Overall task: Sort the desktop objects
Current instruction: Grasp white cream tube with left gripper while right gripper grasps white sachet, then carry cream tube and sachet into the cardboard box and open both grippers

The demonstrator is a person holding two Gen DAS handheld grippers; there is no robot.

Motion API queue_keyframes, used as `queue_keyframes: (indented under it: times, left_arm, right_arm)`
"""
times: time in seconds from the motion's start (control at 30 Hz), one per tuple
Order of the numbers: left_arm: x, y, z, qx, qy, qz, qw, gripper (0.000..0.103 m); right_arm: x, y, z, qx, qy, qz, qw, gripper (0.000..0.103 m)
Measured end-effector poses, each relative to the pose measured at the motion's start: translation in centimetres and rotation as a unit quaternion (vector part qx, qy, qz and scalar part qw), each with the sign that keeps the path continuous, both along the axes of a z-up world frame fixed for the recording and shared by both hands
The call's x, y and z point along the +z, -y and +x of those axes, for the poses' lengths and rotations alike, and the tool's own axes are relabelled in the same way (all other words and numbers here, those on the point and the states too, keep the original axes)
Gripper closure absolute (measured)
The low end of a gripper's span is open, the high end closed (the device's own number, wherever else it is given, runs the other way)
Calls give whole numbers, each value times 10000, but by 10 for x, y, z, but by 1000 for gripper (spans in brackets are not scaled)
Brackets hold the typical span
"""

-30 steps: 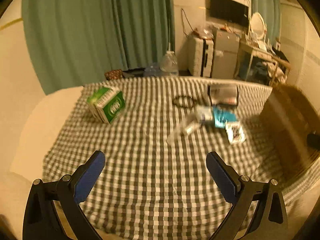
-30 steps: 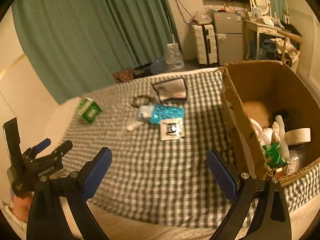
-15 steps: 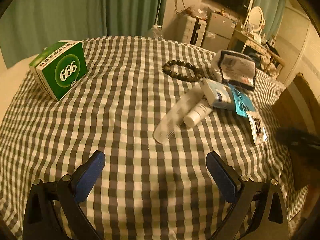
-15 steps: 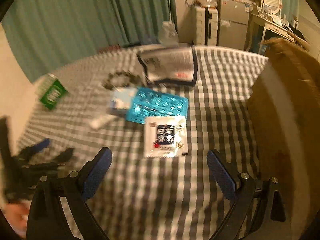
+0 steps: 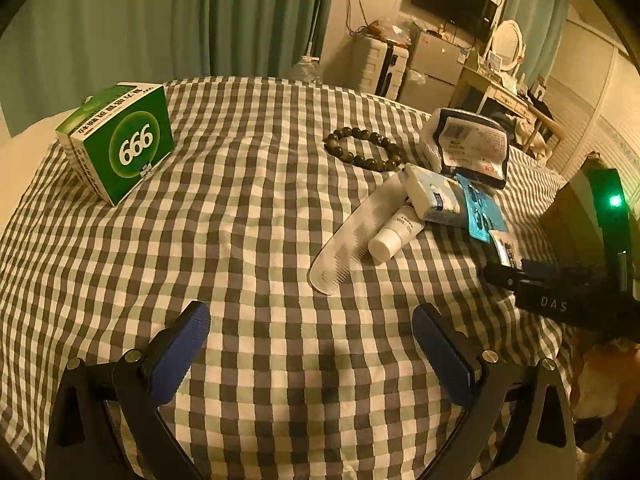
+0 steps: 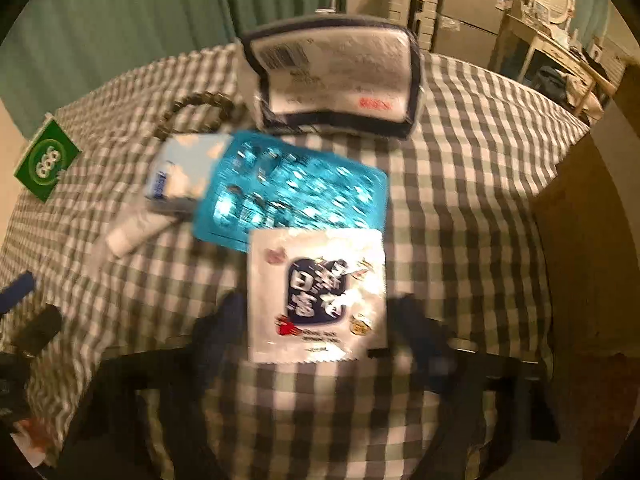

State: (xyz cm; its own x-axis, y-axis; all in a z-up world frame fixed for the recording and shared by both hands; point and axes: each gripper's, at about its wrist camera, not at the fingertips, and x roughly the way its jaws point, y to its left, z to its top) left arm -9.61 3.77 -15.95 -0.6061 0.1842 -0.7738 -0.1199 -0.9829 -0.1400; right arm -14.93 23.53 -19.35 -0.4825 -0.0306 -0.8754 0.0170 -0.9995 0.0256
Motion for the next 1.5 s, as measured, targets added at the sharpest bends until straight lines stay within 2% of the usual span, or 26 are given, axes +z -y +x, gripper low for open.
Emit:
queue_keyframes:
  times: [0.03,0.13,0.2,0.3,0.4,0.43,0.47,0.5,0.53,0.6,0.67,0.7,0.73,0.8,0.83,0.87,0.97,1.17,1.37,1.5]
  left_arm:
    - [0,0,0,-2,-8,1,10000,0]
    - [-1,-2,-1,-11,-46,-32,10000,0]
    - [-2,-7,-3,-82,-88,-116,9999,0]
    - [-2,-21,-10,-251,-380,-460,9979,0]
    - [-4,-40,-24,-602,-871,-881,9905,0]
    - [-6,-46,-29,-755,-966,-954,9879,0]
    - [-7,-51,-33,-868,-1013,-986,9861,2]
    - [-9,-56,-37,-1013,-1048,-988,9844,12]
    - [-11,-61,-41,-1159,-1100,-1033,9817,27]
    - [-16,-70,-48,-1338,-1112,-1173,9777,31]
    - [-22,-73,-53,-1573,-1083,-1071,9757,31]
    - [-24,-75,-57,-1631,-1045,-1029,9756,35]
    - [-27,-75,-60,-1663,-988,-1024,9758,44]
    - [-29,-76,-62,-1820,-867,-944,9749,55]
    - [-28,-75,-61,-1869,-855,-881,9747,69]
    - [-28,-72,-62,-1958,-764,-737,9749,75]
    - [-25,-60,-63,-1968,-623,-328,9779,77]
    - [-17,-47,-53,-1947,-584,-100,9791,80]
    - [-3,-29,-42,-1720,-546,-18,9836,80]
    - [3,-25,-39,-1580,-685,-93,9850,80]
  right_arm:
    - [1,-4,2,-64,-23,-119,9999,42]
    - [9,-16,7,-127,-107,-559,9983,61]
    - [11,-16,8,-76,-133,-557,9983,71]
    - [15,-18,10,-88,-251,-565,9980,74]
    - [17,-19,7,-106,-326,-552,9979,78]
    - [16,-19,8,-126,-332,-513,9981,84]
    - [16,-19,8,-156,-349,-477,9981,89]
    - [16,-21,9,-219,-376,-471,9979,90]
    - [15,-17,7,-256,-384,-514,9976,91]
    - [17,-24,6,-314,-369,-634,9968,91]
    - [16,-26,7,-331,-358,-651,9967,91]
    - [16,-26,7,-332,-368,-638,9967,91]
    - [16,-26,8,-321,-375,-611,9969,91]
    - [15,-22,7,-293,-365,-551,9974,91]
    - [15,-22,7,-289,-371,-535,9975,91]
    - [15,-22,7,-286,-361,-551,9974,91]
    - [15,-22,7,-306,-356,-635,9969,91]
    - [18,-21,12,-212,-371,-812,9958,92]
    - [25,-14,18,-82,-423,-877,9952,93]
    - [26,-12,21,-56,-367,-945,9948,93]
